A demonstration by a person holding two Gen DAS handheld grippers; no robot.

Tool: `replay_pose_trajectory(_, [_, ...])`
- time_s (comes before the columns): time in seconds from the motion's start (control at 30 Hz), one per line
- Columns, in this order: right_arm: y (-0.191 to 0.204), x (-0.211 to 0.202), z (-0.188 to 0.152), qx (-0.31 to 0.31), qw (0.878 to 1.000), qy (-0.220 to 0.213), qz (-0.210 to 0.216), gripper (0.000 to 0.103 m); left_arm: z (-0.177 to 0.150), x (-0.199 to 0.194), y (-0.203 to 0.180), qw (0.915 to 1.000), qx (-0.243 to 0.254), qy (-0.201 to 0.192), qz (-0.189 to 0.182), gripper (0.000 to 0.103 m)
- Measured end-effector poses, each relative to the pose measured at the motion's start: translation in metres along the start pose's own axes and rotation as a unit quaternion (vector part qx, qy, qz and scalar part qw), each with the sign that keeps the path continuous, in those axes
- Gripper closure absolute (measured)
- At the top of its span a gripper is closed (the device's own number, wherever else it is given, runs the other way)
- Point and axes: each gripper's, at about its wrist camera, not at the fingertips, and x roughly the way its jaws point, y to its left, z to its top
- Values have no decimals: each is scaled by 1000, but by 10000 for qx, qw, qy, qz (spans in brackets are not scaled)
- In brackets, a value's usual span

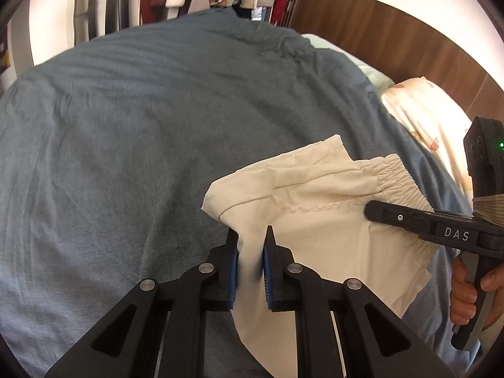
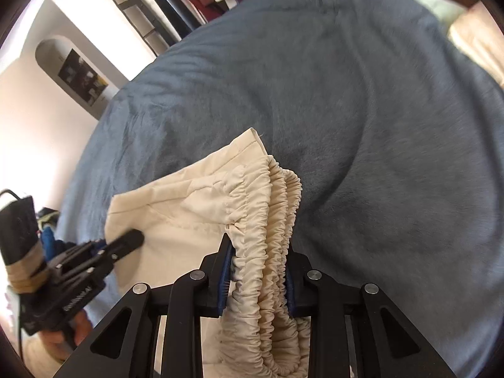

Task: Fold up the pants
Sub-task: 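Lift the folded shorts with both tools and carry them toward the clothes stack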

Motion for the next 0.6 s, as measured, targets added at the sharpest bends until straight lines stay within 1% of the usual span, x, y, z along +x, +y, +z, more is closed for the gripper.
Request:
replay_pose_trajectory(0.07, [6,-10,0,-26,9999,-99,-71,75,0,-14,2,10000,-46,-78,-13,89])
replay_pose_trajectory(0.13, [14,-22,0,-97,9997,-198,-111,75,7,-19,3,9998,-111,-144,-36,89])
replay_pose_trajectory(0.23, [26,-38,-1,-199,9991,-339,-125,75,11,-39,4,9994,-172,-282,-83,88])
replay_pose_trajectory(0.43, [52,-66,-1,-283,9978,-605,-11,75,10,-93,11,9977,-165,-657,-42,88])
replay_pose_trajectory(0.6, [87,-89,-6,-462,9957,-798,65,75,4,-138,27,9953,-281,-929,56,88])
